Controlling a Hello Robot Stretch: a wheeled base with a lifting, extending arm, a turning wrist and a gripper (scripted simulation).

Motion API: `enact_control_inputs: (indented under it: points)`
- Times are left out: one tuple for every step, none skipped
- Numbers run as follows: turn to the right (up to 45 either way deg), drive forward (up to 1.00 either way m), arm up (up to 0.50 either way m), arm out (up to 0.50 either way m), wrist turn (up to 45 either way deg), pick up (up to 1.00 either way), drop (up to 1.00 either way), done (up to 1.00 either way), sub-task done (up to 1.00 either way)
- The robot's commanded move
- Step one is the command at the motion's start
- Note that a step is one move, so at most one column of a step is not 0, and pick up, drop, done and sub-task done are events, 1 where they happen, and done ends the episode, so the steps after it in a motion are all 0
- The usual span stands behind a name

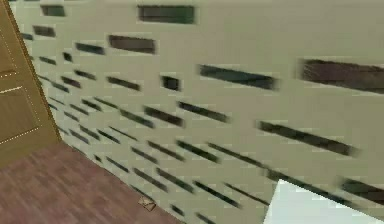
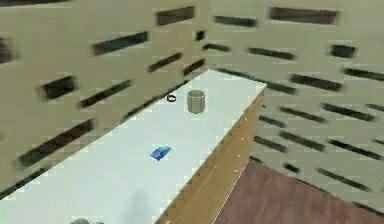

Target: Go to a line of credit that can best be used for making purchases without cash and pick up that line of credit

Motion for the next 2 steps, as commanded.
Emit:
enact_control_inputs:
  points:
    - [-6.0,0.0,0.0,0.0,0.0,0.0,0.0,0.0,0.0]
    - [45.0,0.0,0.0,0.0,0.0,0.0,0.0,0.0,0.0]
